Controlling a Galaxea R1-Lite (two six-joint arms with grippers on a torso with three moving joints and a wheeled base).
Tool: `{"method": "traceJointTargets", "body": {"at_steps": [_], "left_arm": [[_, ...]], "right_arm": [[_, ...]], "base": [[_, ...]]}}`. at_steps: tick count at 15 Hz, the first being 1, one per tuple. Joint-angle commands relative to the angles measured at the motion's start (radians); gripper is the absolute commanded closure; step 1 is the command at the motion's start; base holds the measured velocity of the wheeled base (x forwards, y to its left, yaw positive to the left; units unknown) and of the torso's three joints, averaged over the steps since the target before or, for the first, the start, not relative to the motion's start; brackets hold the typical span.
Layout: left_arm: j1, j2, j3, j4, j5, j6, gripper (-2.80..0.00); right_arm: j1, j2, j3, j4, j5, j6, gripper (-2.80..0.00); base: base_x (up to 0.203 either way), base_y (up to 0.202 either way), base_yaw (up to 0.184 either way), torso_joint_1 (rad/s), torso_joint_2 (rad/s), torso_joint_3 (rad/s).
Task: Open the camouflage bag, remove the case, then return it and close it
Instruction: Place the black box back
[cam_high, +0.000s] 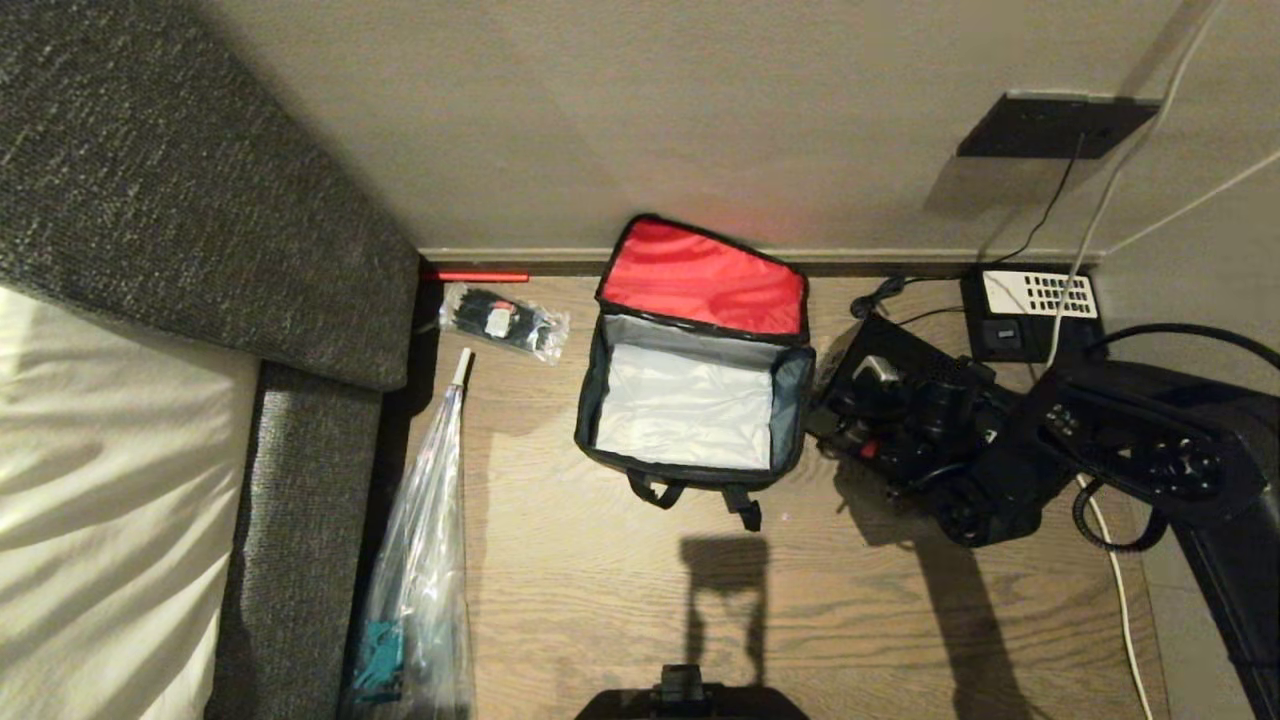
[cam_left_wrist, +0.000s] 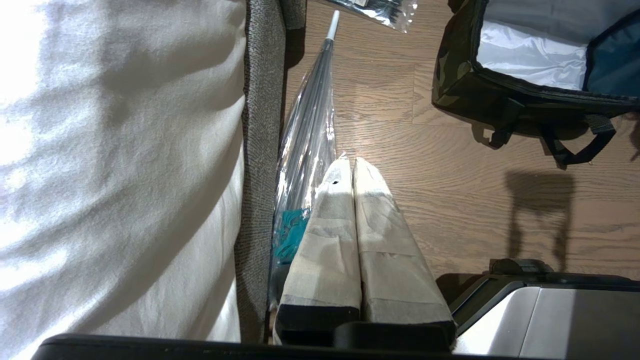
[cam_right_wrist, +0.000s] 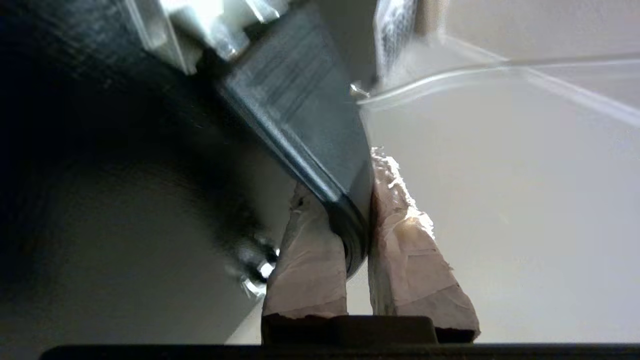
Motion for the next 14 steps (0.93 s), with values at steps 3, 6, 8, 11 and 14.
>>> {"method": "traceJointTargets", "body": {"at_steps": [3,6,8,11,14], "left_arm": [[0.000,0.000,0.000,0.000,0.000,-0.001,0.00],[0.000,0.000,0.000,0.000,0.000,-0.001,0.00],[0.000,0.000,0.000,0.000,0.000,-0.001,0.00],[0.000,0.000,0.000,0.000,0.000,-0.001,0.00],[0.000,0.000,0.000,0.000,0.001,-0.001,0.00]], "right_arm": [[0.020,-0.145,0.057,-0.019,-0.007,-0.011,0.00],[0.042,-0.185,0.097,-0.019,-0.006,-0.014,0.00],[0.051,-0.210,0.102,-0.009,-0.006,-0.024,0.00],[0.056,-0.256,0.115,-0.003,-0.006,-0.065,0.00],[0.055,-0.295,0.123,-0.002,-0.006,-0.087,0.00]], "base": [[0.000,0.000,0.000,0.000,0.00,0.000],[0.000,0.000,0.000,0.000,0.00,0.000],[0.000,0.000,0.000,0.000,0.00,0.000],[0.000,0.000,0.000,0.000,0.00,0.000],[0.000,0.000,0.000,0.000,0.00,0.000]]}}
